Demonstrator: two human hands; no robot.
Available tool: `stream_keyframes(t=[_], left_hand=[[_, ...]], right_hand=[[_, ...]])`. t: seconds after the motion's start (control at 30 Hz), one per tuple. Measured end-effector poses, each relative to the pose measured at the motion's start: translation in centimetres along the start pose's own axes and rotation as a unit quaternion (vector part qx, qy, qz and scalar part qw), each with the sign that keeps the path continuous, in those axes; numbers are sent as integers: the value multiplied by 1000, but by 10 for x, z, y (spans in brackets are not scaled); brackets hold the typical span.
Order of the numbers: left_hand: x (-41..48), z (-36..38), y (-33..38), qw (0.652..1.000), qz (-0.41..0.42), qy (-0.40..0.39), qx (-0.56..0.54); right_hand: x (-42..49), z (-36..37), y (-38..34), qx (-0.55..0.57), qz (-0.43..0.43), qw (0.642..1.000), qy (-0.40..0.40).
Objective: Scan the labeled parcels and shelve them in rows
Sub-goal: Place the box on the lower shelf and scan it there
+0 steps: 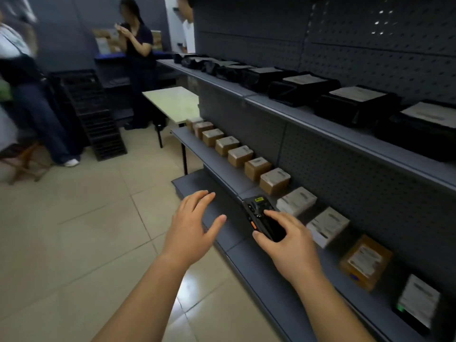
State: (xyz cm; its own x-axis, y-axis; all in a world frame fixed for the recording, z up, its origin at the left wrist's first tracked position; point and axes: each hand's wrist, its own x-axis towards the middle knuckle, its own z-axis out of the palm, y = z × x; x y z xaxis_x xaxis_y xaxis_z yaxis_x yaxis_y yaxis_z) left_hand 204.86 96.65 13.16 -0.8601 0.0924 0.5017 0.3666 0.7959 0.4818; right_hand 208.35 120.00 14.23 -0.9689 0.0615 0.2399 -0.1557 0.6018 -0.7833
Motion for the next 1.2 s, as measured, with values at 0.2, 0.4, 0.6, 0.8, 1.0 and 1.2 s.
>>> stream_keyframes(t=[0.2, 0.4, 0.6, 0.8, 1.0, 1.2], left_hand=[[91, -44, -131, 995, -70, 6, 68], [173, -111, -268, 976, -162, 83, 116], [255, -137, -429, 963, -206, 117, 132], [403, -157, -577, 969, -200, 95, 113], [549, -149, -706, 976, -181, 82, 95], [698, -128, -844, 977, -165, 75, 110]], right_hand=[[148, 133, -50, 39, -54, 997, -40], [290, 263, -142, 49, -127, 985, -103], [418, 412, -198, 54, -171, 971, -156], [568, 527, -248, 50, -156, 979, -125], [720, 622, -262, 50, -122, 987, -88], [891, 734, -276, 52, -125, 988, -72]])
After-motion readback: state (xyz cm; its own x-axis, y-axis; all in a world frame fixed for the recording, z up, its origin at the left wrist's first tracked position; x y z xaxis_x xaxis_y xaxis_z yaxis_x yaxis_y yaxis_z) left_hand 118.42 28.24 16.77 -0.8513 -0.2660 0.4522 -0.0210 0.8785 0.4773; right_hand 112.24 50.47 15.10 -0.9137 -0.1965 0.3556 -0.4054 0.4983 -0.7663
